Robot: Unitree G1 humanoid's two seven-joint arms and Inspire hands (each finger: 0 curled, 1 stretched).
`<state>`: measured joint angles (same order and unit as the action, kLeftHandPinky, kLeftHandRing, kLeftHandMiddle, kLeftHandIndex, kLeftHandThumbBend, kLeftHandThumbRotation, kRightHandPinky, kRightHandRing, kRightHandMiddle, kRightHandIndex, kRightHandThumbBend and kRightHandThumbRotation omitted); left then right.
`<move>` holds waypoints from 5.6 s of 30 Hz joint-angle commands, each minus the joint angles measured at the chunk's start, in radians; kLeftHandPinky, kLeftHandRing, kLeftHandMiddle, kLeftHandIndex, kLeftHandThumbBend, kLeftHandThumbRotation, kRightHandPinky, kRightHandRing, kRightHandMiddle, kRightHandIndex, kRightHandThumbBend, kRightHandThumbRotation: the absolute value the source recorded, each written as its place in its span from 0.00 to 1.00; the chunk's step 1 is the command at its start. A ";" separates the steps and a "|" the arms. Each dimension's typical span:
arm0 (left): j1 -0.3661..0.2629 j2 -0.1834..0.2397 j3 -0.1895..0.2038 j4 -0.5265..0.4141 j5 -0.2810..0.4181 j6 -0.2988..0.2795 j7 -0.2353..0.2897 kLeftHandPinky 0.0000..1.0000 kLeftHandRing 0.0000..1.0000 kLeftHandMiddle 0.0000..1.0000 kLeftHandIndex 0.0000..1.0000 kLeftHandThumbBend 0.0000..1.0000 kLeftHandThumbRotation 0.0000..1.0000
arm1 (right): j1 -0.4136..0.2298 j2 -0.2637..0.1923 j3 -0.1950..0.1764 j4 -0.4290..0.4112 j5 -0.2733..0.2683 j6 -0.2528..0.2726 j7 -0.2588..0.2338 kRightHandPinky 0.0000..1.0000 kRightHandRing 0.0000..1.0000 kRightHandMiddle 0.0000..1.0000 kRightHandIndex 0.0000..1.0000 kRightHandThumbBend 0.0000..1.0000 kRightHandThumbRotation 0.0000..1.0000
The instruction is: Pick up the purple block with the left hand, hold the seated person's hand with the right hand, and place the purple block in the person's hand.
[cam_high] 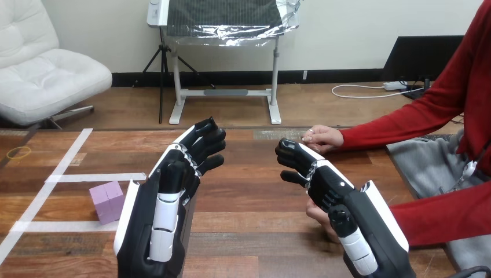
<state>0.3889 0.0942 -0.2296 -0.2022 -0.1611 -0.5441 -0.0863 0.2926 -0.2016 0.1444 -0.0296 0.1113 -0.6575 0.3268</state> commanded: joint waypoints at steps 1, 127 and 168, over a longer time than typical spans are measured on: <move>-0.036 -0.043 0.008 -0.040 0.003 -0.016 0.000 0.79 0.82 0.81 0.81 0.55 1.00 | -0.031 0.001 -0.020 -0.048 -0.004 0.004 -0.008 0.86 0.91 0.90 0.88 0.79 1.00; -1.141 0.422 -0.078 1.416 0.820 0.477 0.211 0.75 0.82 0.84 0.84 0.71 0.65 | -0.010 -0.013 -0.039 -0.104 0.022 0.024 0.022 0.84 0.90 0.90 0.89 0.78 1.00; -1.156 0.423 -0.151 1.364 0.824 0.644 0.089 0.69 0.80 0.82 0.79 0.73 0.59 | -0.020 -0.009 -0.045 -0.099 0.025 0.027 0.034 0.83 0.90 0.90 0.89 0.78 1.00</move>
<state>-0.6903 0.5029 -0.3767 1.2136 0.6695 0.0883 0.0100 0.3145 -0.2045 0.1145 -0.0804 0.1207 -0.6285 0.3605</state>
